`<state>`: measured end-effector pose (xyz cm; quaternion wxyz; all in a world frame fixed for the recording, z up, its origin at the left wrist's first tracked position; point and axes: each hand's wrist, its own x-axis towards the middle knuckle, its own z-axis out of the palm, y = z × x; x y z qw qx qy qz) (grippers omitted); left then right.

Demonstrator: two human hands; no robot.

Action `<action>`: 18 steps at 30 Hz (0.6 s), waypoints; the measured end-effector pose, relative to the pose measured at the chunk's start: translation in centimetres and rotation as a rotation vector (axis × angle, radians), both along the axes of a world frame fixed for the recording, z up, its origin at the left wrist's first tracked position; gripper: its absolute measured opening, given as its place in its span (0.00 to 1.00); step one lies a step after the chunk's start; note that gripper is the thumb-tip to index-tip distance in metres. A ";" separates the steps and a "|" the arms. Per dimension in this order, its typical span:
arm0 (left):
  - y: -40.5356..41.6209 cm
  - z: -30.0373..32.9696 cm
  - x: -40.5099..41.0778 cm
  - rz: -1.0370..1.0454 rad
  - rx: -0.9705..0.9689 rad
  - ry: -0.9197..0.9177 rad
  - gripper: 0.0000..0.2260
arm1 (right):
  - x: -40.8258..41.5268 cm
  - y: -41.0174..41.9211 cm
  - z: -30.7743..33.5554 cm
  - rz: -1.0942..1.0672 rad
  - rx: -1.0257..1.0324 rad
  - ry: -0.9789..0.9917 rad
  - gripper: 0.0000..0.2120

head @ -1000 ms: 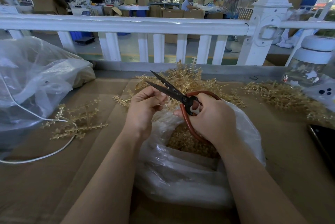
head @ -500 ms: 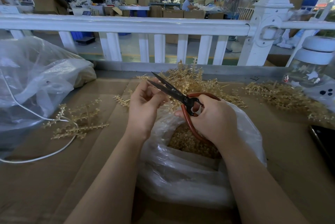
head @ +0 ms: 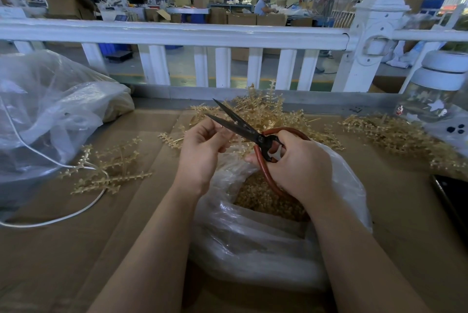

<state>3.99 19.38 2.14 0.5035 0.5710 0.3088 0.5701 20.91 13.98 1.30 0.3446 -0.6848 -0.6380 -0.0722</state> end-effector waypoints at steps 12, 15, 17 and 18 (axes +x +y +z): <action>0.4 -0.4 0.1 -0.054 0.013 -0.019 0.11 | -0.2 0.0 0.0 0.005 0.025 -0.011 0.35; 0.4 -0.4 0.2 -0.039 0.039 -0.007 0.12 | -0.1 0.1 -0.1 -0.018 -0.014 -0.018 0.32; 0.4 -0.5 0.2 -0.036 0.047 -0.003 0.12 | 0.0 0.2 -0.2 -0.026 -0.017 -0.022 0.31; 0.4 -0.5 0.2 -0.031 0.047 0.000 0.12 | 0.0 0.2 -0.2 -0.028 -0.012 -0.023 0.30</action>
